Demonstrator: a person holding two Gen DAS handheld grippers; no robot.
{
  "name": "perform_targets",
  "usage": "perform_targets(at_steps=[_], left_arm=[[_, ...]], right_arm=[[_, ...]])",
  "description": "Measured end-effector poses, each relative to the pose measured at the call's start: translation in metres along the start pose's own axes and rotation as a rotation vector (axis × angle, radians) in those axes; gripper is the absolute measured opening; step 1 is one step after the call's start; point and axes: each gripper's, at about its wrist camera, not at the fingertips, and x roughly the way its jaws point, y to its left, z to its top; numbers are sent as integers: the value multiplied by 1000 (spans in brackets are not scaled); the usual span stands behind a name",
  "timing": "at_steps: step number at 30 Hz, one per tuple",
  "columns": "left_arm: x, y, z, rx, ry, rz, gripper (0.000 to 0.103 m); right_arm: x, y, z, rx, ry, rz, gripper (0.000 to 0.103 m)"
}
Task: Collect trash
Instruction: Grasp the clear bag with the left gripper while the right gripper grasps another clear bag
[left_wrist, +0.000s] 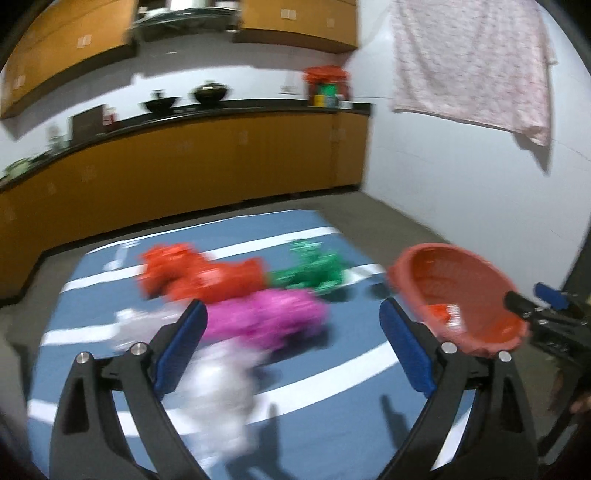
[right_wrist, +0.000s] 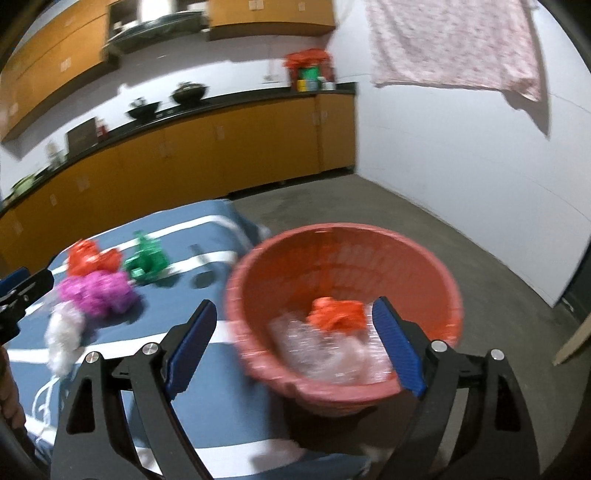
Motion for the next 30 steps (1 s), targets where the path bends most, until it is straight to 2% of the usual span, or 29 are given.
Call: perform_targets(at_steps=[5,7,10,12,16,22,28,30], left_arm=[[-13,70,-23,-78,31,182,94],[-20,102,-33,-141,50,248,94],[-34,137,-43,-226,53,306,94],[-42,155,-49,-267,47,337,96],[-58,177,-62,-303,38,369,96],[-66,195,-71,-335,44,389,96],[-64,209,-82,-360,60,386,96],[-64,211,-83,-365,65,384,96]], right_arm=[[5,68,-3,-52,34,153,86],[7,94,-6,-59,53,211,86],[14,141,-12,-79,92,293,86],[17,165,-16,-111,106,310,86],[31,210,-25,-180,141,314,86],[57,240,-35,-194,208,277,82],[73,259,-42,-239,259,252,71],[76,262,-45,-263,273,252,63]])
